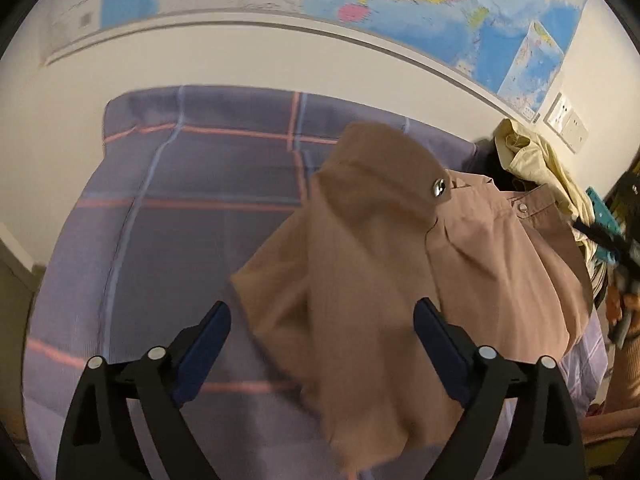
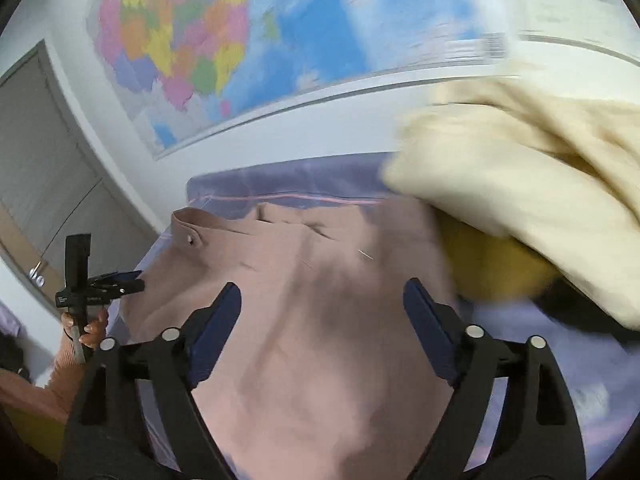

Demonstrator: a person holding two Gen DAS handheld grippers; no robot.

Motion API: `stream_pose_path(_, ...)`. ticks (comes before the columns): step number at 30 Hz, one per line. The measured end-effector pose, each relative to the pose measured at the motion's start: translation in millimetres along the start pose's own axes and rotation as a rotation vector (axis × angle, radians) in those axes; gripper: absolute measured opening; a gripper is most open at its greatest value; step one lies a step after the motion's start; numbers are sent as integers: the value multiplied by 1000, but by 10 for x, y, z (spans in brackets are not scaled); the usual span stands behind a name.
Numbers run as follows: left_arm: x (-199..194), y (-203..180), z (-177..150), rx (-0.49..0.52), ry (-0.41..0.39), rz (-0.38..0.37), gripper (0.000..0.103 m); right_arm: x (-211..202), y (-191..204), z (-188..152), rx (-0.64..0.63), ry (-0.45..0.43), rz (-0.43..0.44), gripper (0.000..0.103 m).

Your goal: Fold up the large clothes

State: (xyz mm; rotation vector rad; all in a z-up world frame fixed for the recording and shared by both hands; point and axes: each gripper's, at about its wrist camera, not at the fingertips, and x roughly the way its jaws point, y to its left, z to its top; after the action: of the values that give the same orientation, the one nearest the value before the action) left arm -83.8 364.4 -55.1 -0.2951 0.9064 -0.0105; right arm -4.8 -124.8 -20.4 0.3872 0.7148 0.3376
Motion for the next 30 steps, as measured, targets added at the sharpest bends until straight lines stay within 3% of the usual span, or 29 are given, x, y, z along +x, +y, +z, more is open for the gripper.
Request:
stream_pose_path(3, -48, 39, -220, -32, 6, -58, 95, -223, -295, -406, 71, 37, -44, 93)
stream_pose_path(7, 49, -110, -415, -9, 42, -87, 96, -164, -536, -865, 194, 117, 37, 95)
stream_pose_path(10, 194, -229, -474, -7, 66, -87, 96, 1, -396, -986, 139, 116, 41, 97)
stream_pose_path(12, 233, -335, -496, 7, 34, -67, 93, 140, -238, -972, 89, 129, 95, 75)
stream_pose_path(13, 241, -357, -498, 2, 28, -55, 83, 192, -198, -964, 92, 134, 106, 58)
stream_pose_path(14, 240, -387, -496, -10, 17, -34, 71, 232, -173, -946, 97, 150, 116, 32)
stream_pose_path(15, 234, -409, -497, -21, 17, -20, 52, 235, -164, -931, 105, 155, 134, 19)
stream_pose_path(16, 216, -410, -502, -33, 24, -28, 34, 197, -161, -909, 125, 146, 168, 16)
stream_pose_path(19, 18, -344, -517, -101, 29, -103, 19, -175, -115, -864, 156, 78, 265, 9)
stream_pose_path(23, -366, -275, -664, -144, 16, -228, 20, -708, 8, -899, 145, 15, 330, 7)
stream_pose_path(26, -333, -175, -812, -178, 73, -259, 32, -693, -164, -1059, 191, 75, 243, 9)
stream_pose_path(27, -255, -139, -865, -181, 105, -216, 40, -617, -247, -1108, 221, 110, 211, 12)
stream_pose_path(28, -189, -119, -889, -180, 128, -149, 48, -531, -338, -1159, 256, 153, 160, 21)
stream_pose_path(30, -223, -136, -870, -173, 102, -112, 53, -414, -439, -1213, 281, 195, 64, 39)
